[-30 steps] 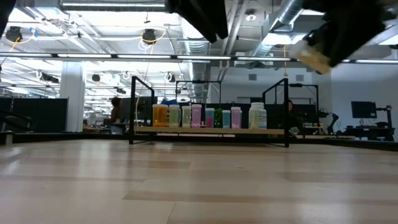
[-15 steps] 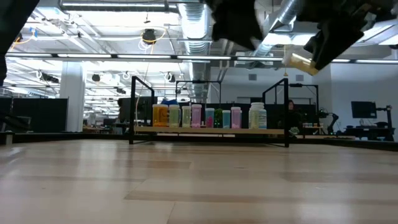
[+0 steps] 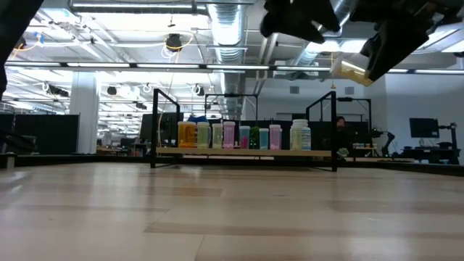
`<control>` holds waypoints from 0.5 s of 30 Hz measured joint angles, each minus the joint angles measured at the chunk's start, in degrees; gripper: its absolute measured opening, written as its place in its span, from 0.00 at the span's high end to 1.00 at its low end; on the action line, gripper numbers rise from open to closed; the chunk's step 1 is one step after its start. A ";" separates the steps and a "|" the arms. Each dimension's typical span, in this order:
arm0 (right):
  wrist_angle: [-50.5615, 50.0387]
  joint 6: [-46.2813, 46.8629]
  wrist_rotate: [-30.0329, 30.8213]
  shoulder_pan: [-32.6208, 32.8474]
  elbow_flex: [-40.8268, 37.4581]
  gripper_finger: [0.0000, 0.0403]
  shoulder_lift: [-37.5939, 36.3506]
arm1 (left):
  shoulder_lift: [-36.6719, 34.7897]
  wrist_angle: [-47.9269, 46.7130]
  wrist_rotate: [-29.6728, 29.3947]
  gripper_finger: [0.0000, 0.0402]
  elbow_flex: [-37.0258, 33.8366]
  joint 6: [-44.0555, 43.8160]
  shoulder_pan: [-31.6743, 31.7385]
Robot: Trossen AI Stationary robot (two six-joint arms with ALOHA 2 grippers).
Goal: Pick and place medicine bottles onto shelf by color
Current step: Put the yellow pill bottle on the shelf
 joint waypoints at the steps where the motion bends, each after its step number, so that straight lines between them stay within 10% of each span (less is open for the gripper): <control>1: 0.00 -0.34 0.01 0.31 0.00 0.71 0.00 | -0.04 0.19 -2.04 0.52 -0.04 -0.31 -0.26; 15: 3.10 -4.52 0.08 -4.22 -0.01 0.70 -0.53 | -3.68 2.32 0.94 0.52 -10.00 -10.85 4.13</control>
